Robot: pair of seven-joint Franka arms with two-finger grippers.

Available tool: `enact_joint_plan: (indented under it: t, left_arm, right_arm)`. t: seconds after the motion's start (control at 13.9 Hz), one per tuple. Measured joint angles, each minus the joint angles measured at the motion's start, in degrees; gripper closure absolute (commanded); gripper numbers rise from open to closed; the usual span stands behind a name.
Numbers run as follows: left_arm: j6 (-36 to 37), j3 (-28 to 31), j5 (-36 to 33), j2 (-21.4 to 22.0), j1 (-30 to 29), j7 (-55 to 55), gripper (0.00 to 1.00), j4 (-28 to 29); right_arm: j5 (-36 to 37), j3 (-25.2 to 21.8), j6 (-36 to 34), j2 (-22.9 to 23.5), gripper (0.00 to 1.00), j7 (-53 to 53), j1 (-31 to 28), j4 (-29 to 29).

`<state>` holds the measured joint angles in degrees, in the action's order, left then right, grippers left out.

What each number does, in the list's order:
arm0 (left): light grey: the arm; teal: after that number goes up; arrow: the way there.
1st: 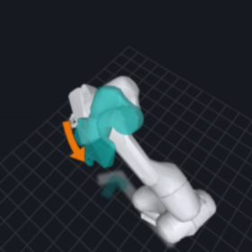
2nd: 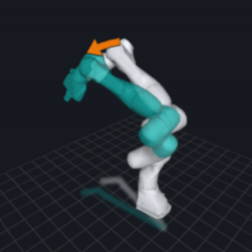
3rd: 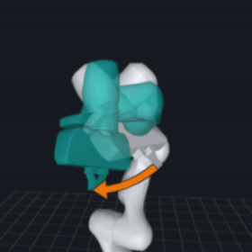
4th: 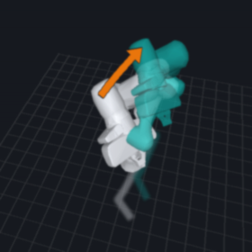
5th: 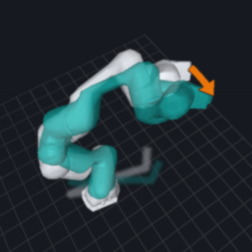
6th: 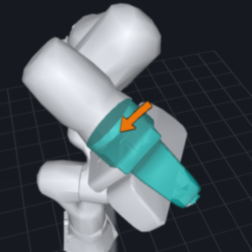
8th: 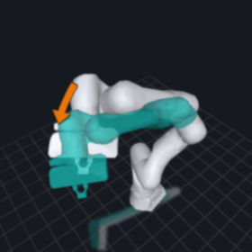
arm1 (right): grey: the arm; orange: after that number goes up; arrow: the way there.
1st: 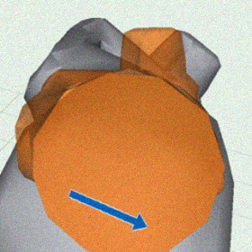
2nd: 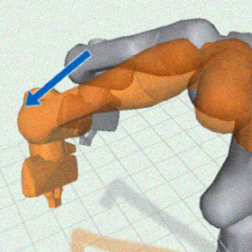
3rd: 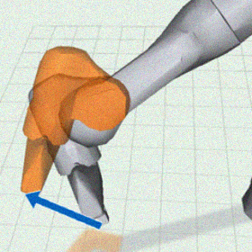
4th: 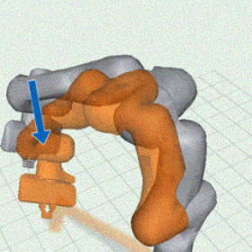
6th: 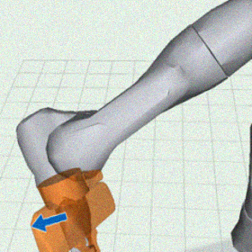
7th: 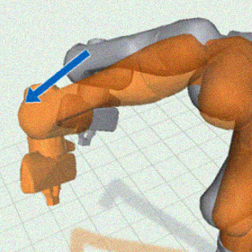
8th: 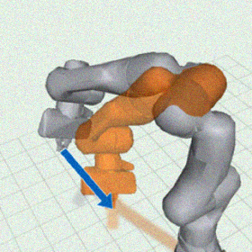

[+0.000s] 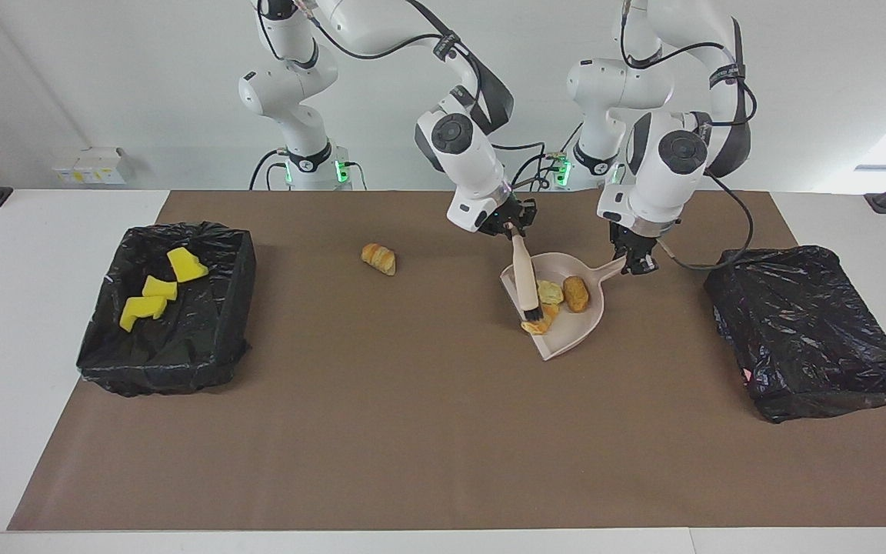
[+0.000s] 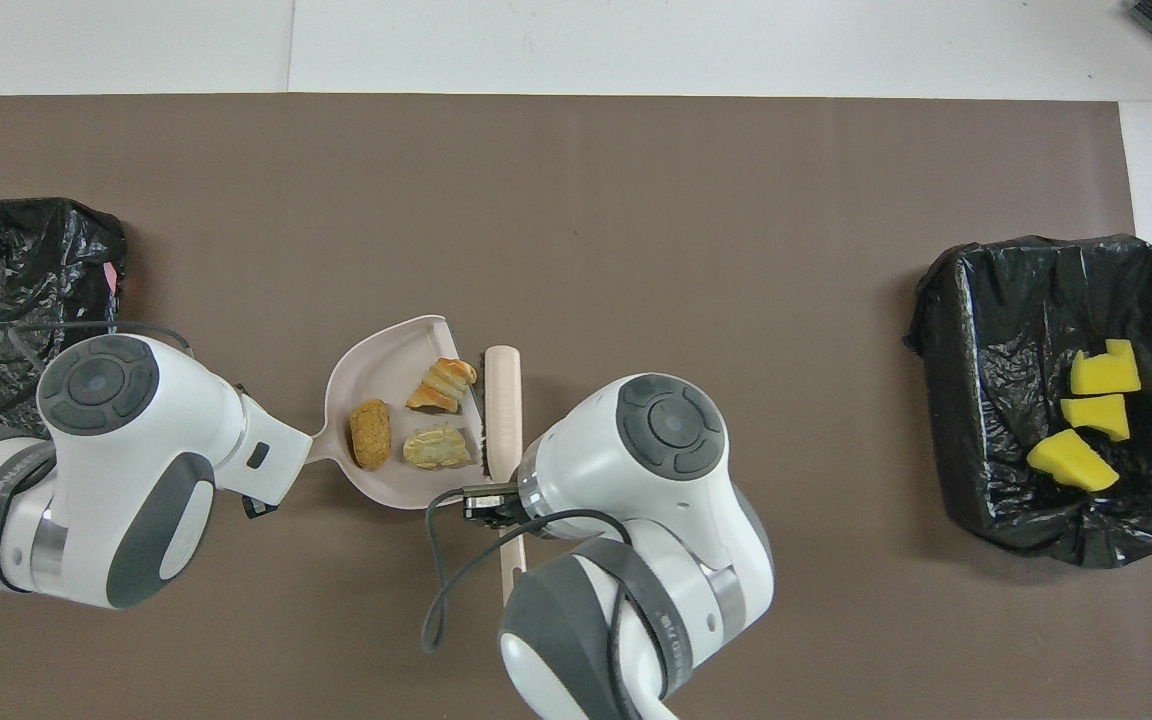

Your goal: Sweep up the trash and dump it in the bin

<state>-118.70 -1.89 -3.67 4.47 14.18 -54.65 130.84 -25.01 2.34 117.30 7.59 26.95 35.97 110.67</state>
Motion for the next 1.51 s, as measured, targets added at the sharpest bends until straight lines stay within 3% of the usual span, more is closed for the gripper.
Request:
enact_joint_plan:
  t: [0.14,0.36,0.79,1.22,1.51]
  left_arm:
    - [0.0,0.0,0.0,0.0,0.5,0.7,1.0,0.1]
    - [0.1,-0.1,0.0,0.0,2.9,1.5,1.0,0.1]
    - [1.7,-0.2,0.0,0.2,7.1,2.3,1.0,0.1]
    - [1.7,-0.1,0.0,0.2,7.2,2.4,1.0,0.1]
    - [1.7,-0.1,0.0,0.2,7.2,2.5,1.0,0.1]
  right_arm:
    - [6.3,-0.1,-8.6,-4.3,1.0,6.6,-2.6,0.4]
    - [11.5,0.1,-15.1,-7.0,1.0,17.7,-2.8,2.9]
    - [15.0,0.1,-16.0,-16.2,1.0,28.4,-3.3,19.8]
    - [16.3,0.4,-5.0,-30.0,1.0,25.2,-4.5,39.8]
    - [16.3,1.0,4.0,-26.8,1.0,23.3,-3.3,41.3]
